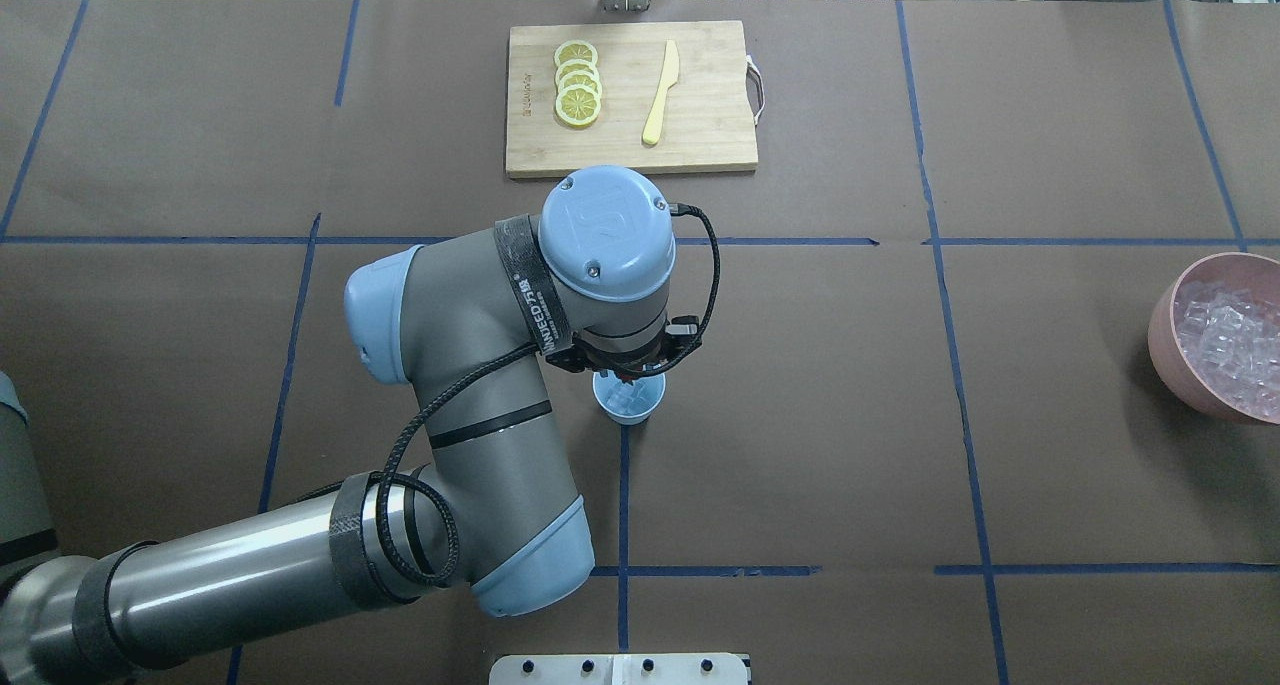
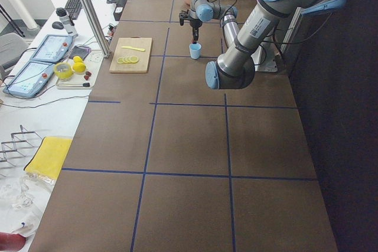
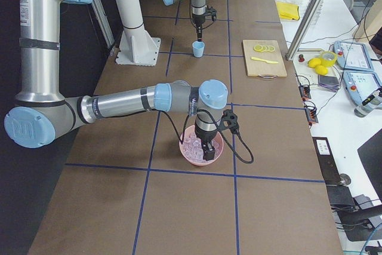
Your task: Put ice and strawberries in cup
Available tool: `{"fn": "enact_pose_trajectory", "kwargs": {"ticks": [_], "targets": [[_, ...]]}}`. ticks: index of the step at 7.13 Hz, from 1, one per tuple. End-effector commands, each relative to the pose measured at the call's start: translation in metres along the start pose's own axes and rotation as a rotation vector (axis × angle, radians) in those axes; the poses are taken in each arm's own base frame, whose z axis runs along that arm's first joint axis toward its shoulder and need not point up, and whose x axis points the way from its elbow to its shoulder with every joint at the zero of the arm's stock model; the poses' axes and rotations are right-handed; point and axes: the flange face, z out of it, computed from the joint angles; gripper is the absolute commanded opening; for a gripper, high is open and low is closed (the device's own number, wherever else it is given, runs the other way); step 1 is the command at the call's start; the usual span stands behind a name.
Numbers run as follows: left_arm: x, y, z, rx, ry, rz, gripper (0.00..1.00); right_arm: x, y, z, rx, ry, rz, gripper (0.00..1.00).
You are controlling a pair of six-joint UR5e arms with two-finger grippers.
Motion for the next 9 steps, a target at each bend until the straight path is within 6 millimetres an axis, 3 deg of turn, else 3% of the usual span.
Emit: {"fn": "enact_pose_trajectory", "kwargs": {"ticks": [1, 4, 5, 6, 7, 8, 9], "targets": [[0.0, -0.001, 0.002, 0.009, 0.002, -0.001, 1.0, 0.0, 0.0, 0.0, -0.001, 0.0, 0.001, 0.99], [-0.009, -0.002, 0.001, 0.011, -0.007, 0.022, 1.0, 0.0, 0.0, 0.001, -0.002, -0.001, 0.002, 0.99], [-0.037, -0.003, 0.006, 0.012, -0.018, 0.092, 1.0, 0.0, 0.0, 0.0, -0.001, 0.0, 0.001, 0.99], [-0.086, -0.022, 0.0, 0.038, -0.034, 0.149, 1.0, 0.0, 0.0, 0.0, -0.001, 0.0, 0.001, 0.99], [-0.153, -0.04, -0.012, 0.061, -0.06, 0.274, 1.0, 0.0, 0.0, 0.0, -0.001, 0.0, 0.004, 0.99], [-0.212, -0.078, -0.027, 0.091, -0.105, 0.348, 1.0, 0.001, 0.001, 0.001, -0.002, -0.001, 0.005, 0.99], [-0.287, -0.121, -0.036, 0.039, -0.13, 0.409, 1.0, 0.001, 0.002, 0.002, -0.005, -0.002, 0.006, 0.99]]}}
